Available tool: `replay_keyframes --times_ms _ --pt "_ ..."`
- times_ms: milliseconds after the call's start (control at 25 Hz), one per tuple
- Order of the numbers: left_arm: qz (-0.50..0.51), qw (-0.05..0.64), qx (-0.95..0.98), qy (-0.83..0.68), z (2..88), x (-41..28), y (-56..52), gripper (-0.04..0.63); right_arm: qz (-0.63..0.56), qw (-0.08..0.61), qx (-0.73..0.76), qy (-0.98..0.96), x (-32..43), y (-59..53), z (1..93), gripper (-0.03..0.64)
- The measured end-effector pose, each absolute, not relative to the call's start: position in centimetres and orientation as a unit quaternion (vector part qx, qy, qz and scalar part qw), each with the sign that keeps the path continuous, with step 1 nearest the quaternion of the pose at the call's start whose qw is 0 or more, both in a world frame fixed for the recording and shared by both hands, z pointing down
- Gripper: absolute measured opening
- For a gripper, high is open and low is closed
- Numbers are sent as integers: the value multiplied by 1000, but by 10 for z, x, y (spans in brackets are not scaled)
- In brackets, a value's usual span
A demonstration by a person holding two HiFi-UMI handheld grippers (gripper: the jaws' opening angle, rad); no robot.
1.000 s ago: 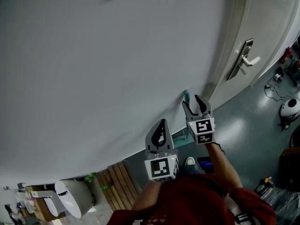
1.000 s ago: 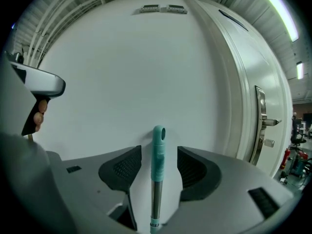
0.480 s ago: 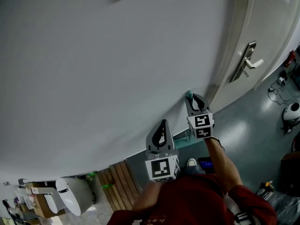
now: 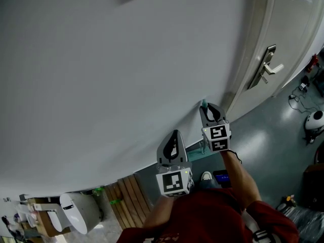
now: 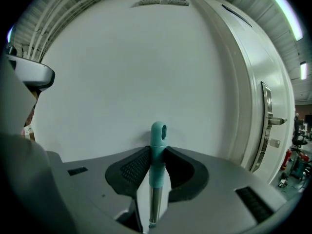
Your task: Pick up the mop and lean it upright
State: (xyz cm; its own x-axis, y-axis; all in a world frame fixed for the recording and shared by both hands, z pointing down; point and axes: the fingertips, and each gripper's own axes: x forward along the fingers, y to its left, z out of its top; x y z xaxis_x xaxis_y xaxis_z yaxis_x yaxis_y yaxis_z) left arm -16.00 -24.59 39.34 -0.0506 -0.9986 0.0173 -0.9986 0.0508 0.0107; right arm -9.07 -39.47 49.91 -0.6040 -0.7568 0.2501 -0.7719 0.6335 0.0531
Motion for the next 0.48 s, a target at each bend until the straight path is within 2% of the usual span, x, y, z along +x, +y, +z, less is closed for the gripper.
replay_keyframes --times_ms 480 --pt "-7 16 697 -717 399 -158 -252 12 25 118 433 -893 -70 -338 492 107"
